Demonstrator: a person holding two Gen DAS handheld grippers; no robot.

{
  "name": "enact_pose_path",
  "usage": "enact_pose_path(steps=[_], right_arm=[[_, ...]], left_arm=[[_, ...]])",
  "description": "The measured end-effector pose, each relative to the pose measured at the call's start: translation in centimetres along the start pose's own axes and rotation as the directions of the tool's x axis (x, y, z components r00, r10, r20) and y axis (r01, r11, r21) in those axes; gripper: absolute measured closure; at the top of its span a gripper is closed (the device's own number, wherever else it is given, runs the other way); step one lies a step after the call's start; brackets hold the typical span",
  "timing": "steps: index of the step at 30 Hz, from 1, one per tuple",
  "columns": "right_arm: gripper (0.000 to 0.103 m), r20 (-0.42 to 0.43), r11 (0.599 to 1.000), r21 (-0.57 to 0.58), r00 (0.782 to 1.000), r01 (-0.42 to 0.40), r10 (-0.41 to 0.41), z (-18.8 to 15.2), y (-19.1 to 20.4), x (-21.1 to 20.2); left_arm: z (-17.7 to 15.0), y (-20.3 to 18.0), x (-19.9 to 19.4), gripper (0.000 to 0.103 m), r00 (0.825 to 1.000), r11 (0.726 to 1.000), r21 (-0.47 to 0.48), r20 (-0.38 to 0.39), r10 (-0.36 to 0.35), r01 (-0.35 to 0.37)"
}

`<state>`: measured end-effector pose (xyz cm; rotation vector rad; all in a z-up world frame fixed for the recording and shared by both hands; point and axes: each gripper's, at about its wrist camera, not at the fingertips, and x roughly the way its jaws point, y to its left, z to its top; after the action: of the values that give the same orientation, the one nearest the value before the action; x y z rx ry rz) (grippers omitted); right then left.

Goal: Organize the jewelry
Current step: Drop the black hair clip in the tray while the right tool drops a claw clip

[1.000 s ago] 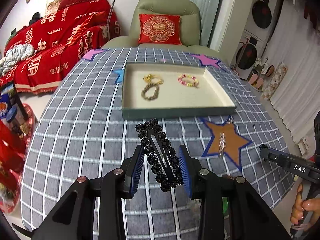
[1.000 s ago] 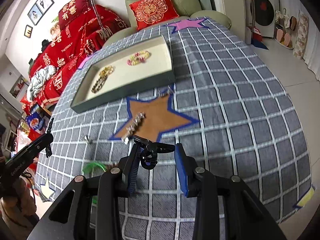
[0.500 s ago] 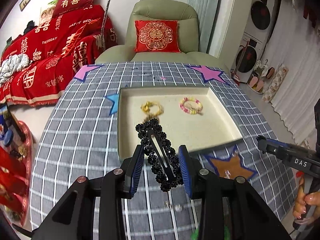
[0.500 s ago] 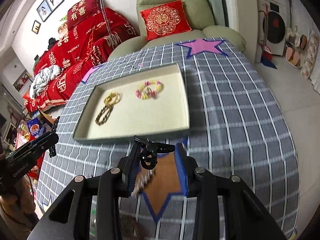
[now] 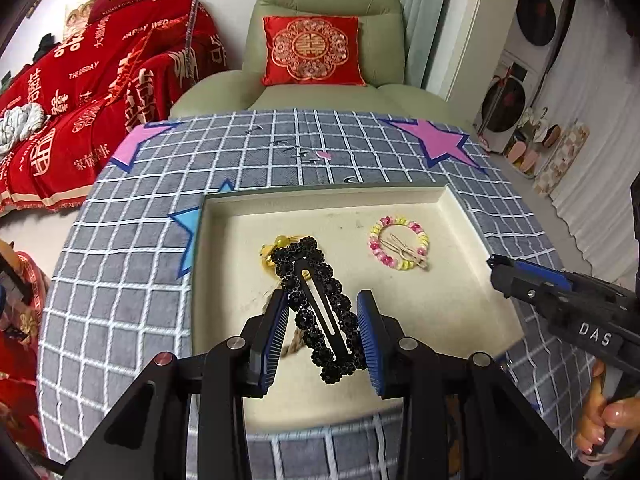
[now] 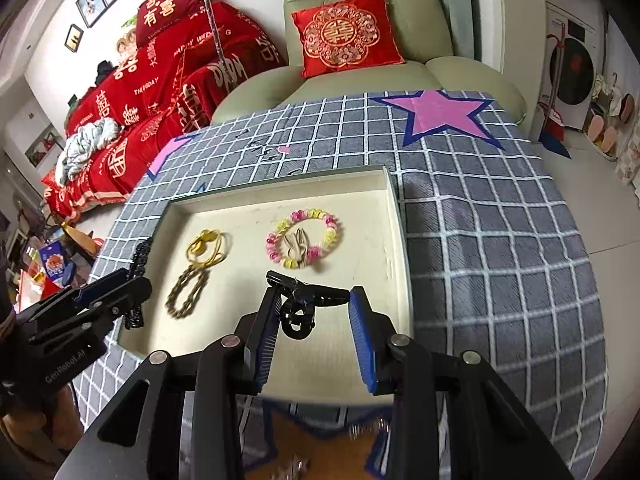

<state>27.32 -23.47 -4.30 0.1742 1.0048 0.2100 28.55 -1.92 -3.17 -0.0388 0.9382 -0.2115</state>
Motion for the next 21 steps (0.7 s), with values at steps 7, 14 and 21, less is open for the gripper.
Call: enact_pose_path(steps=[7,14,21], right_arm=[[0.065,-0.047,1.0,0.004,0.999,0.011,-0.011,0.9,-0.5,3.9],[0.065,-0.091,0.999,0.007,0.995,0.039,-0.038,0.5,-1.2,6.9],[0.065,-0.083,0.994,-0.054,0.992,0.09,-0.094,0.3,-0.4,7.4]], left_arm=[[0.5,-0.4,3.9,0.059,0.998,0.999,0.028,-0.044,0.039,-0.038],[0.3,-0.5,6.3,0.059,0.994,0.996,0.059,-0.079,0.077,-0.072],[-0.2,-0.8,7.2,0.059,0.99,0.99,0.093,-0.08,0.114,-0.106]])
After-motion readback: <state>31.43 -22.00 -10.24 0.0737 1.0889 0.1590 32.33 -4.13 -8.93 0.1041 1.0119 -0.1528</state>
